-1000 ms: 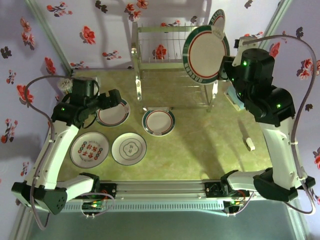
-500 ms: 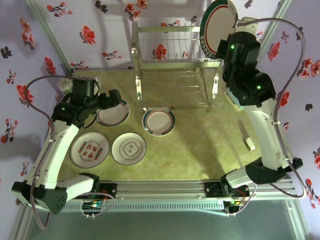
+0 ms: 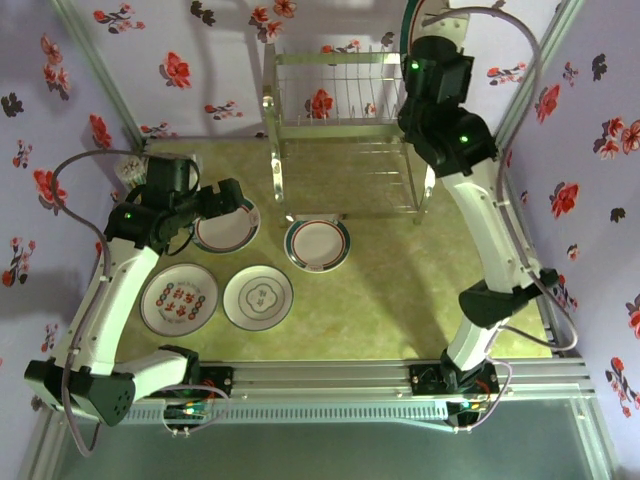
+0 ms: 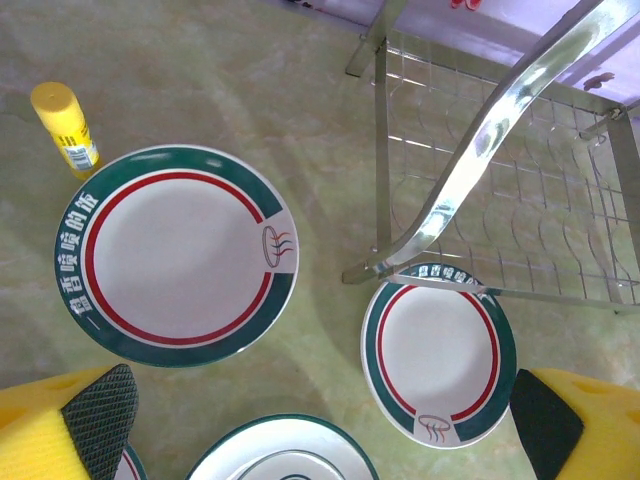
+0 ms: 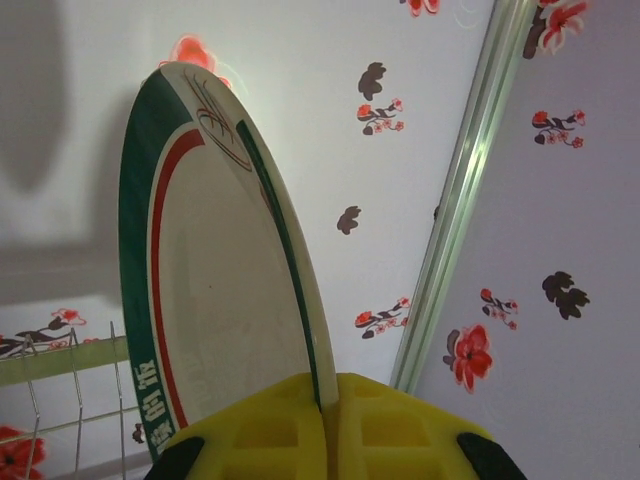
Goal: Load the plates into the dish rack
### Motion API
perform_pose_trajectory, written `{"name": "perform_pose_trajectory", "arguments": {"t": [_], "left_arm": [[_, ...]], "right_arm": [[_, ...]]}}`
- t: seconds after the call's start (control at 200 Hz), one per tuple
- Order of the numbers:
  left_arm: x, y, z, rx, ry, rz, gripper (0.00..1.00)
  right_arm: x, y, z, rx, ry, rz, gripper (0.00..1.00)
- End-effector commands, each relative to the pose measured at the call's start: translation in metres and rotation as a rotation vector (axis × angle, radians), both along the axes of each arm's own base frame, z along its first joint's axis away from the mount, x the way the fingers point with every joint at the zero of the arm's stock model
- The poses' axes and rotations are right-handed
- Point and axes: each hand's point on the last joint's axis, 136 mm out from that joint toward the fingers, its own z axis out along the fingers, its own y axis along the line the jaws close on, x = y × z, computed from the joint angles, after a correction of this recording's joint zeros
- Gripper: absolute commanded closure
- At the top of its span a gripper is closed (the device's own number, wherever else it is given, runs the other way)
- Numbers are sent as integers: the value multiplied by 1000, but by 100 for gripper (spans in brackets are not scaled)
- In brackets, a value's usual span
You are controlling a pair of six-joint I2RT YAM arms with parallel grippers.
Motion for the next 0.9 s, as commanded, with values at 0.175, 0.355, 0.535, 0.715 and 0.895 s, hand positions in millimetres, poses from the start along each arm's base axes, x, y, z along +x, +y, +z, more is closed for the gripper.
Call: {"name": "perform_pose_trajectory", "arguments": {"t": [0.175,0.355,0.535,0.715,0.895], "left_arm": [[-6,5,0,14,-10,-4,0],[-7,5,-4,20,-6,-7,0],[-8,5,-8,24,0,-11,0],[-9,6,-9,30,-1,-13,0],[-10,8,-10,36,1,-11,0]], "right_arm": [[19,16,4,-65,-30,-91,100],[31,25,-8,-81,-9,-87,100],[42,33,-17,-94,5,-72,100],[53,38,-23,-108,19,-65,100],[61,40,-30,-121,36,-67,100]]}}
